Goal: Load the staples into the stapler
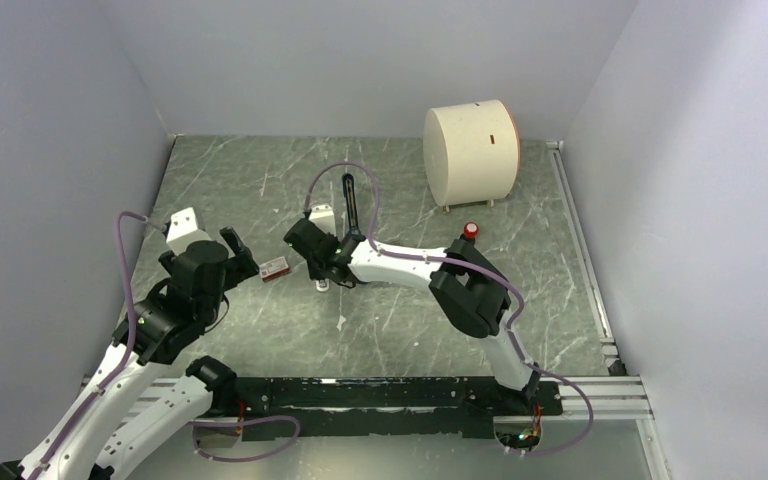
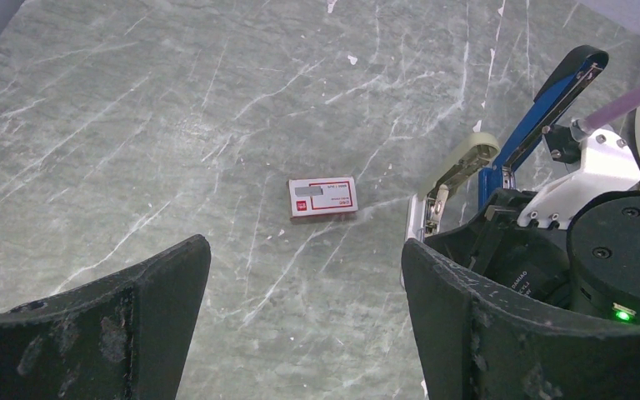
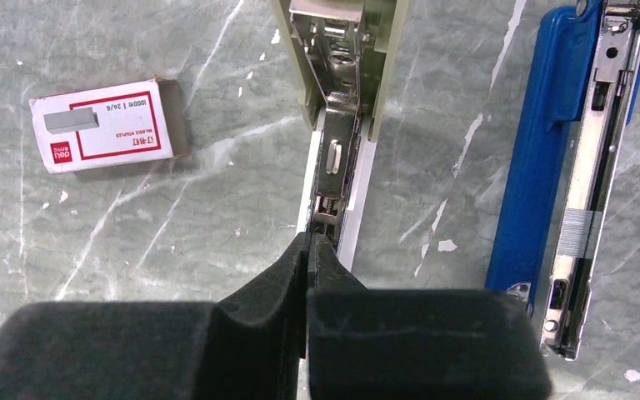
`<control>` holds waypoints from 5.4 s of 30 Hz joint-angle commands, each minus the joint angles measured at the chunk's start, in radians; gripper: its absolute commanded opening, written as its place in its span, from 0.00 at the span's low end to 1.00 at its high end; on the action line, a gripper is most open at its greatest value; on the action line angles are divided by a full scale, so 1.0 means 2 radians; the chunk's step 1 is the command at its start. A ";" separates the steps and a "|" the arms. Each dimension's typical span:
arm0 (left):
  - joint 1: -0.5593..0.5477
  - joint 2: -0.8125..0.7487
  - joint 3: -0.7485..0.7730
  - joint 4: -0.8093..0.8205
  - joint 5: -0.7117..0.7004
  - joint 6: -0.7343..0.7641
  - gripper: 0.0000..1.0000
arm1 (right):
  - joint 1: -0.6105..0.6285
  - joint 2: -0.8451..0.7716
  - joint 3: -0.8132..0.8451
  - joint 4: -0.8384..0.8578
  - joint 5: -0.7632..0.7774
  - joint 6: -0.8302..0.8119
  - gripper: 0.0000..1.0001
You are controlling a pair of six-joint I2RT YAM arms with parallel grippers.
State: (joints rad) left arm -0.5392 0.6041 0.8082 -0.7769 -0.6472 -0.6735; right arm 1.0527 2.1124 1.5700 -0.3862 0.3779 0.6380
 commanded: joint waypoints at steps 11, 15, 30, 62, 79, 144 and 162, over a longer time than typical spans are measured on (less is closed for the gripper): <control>0.003 -0.003 -0.003 -0.001 -0.003 0.001 0.90 | -0.002 0.028 -0.001 -0.001 0.022 0.006 0.00; 0.003 -0.003 -0.003 -0.002 -0.004 0.001 0.90 | -0.002 0.019 -0.001 0.013 0.022 -0.006 0.00; 0.003 0.002 -0.004 0.004 0.006 0.003 0.90 | -0.003 -0.045 -0.031 0.038 0.003 0.004 0.20; 0.003 0.003 -0.005 0.005 0.006 0.005 0.90 | -0.004 0.016 0.002 0.008 -0.018 0.016 0.35; 0.003 0.002 -0.005 0.005 0.006 0.004 0.89 | -0.013 -0.036 -0.028 0.047 -0.038 0.008 0.14; 0.039 0.302 -0.231 0.457 0.394 -0.113 0.36 | -0.059 0.018 0.104 0.024 -0.026 -0.100 0.22; 0.069 0.357 -0.268 0.533 0.368 -0.130 0.20 | -0.056 0.002 0.072 0.034 -0.049 -0.096 0.17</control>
State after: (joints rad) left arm -0.4252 1.2884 0.3000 0.2623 0.1268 -0.9318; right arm 0.9352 2.1567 1.7313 -0.3149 0.3069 0.4492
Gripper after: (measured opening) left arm 0.205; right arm 0.385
